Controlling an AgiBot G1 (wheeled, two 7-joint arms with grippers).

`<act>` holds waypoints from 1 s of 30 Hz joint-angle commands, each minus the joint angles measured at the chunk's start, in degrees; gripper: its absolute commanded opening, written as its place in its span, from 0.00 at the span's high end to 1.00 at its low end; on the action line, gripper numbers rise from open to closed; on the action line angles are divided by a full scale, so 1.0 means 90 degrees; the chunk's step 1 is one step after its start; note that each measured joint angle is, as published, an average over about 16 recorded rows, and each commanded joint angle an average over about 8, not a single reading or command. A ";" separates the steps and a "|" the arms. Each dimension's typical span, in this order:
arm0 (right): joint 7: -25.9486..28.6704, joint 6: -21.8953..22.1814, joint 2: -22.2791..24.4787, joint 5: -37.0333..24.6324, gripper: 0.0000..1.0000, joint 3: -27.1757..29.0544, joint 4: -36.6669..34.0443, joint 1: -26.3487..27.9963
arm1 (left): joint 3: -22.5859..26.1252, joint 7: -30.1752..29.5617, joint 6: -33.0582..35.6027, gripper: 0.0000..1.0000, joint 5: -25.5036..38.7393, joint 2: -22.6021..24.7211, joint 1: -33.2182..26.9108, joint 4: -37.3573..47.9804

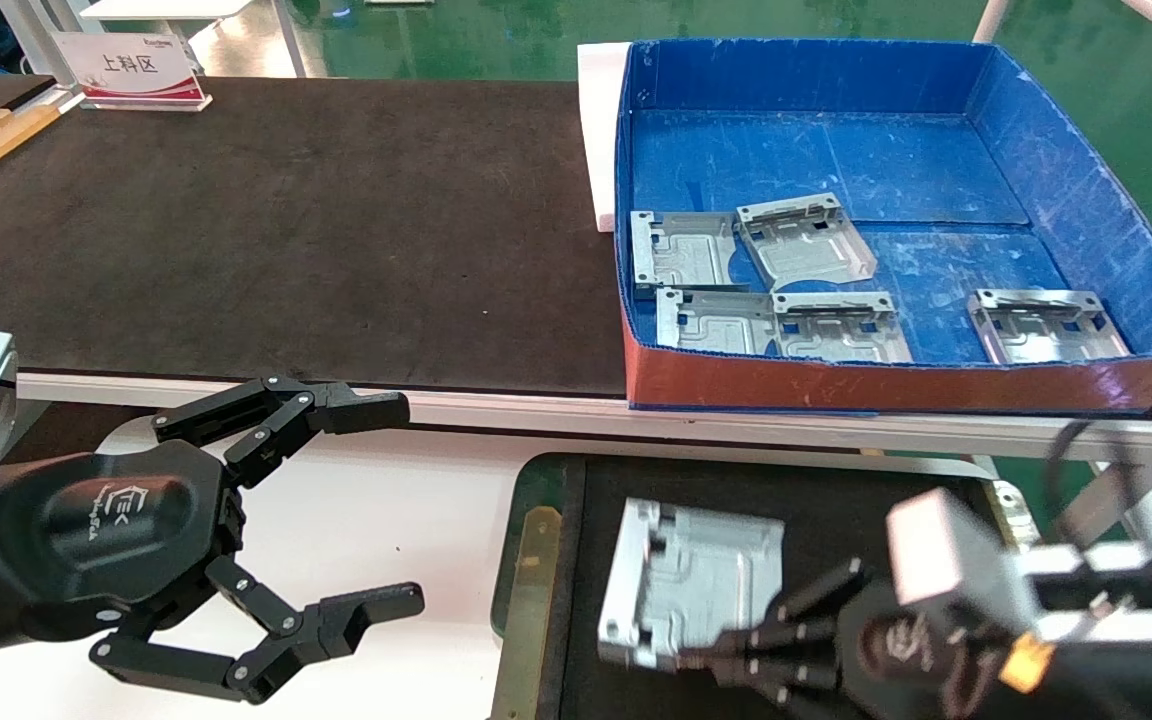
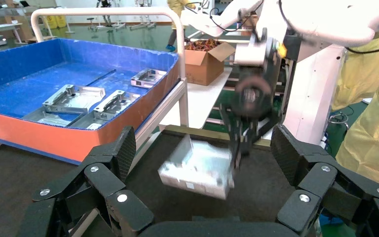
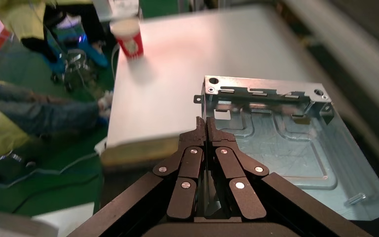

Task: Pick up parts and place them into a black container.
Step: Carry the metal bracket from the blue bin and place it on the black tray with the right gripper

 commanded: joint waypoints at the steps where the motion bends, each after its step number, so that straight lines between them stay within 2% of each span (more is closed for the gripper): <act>1: -0.0152 -0.0020 -0.0087 -0.0194 1.00 -0.0126 -0.0049 -0.0137 | 0.0000 0.0000 0.0000 0.00 0.0000 0.0000 0.0000 0.0000; 10: -0.1735 -0.0269 -0.1073 -0.1250 1.00 -0.0651 -0.1975 0.0381 | 0.0000 0.0000 0.0000 0.00 0.0000 0.0000 0.0000 0.0000; 17: -0.2937 -0.0328 -0.1795 -0.1794 1.00 -0.0930 -0.3480 0.0930 | 0.0000 0.0000 0.0000 0.00 0.0000 0.0000 0.0000 0.0000; 23: -0.3734 -0.0163 -0.2308 -0.2074 1.00 -0.1069 -0.4458 0.1243 | 0.0000 0.0000 0.0000 0.00 0.0000 0.0000 0.0000 0.0000; 30: -0.4289 0.0249 -0.2808 -0.2223 1.00 -0.1115 -0.5297 0.1461 | 0.0000 0.0000 0.0000 0.00 0.0000 0.0000 0.0000 0.0000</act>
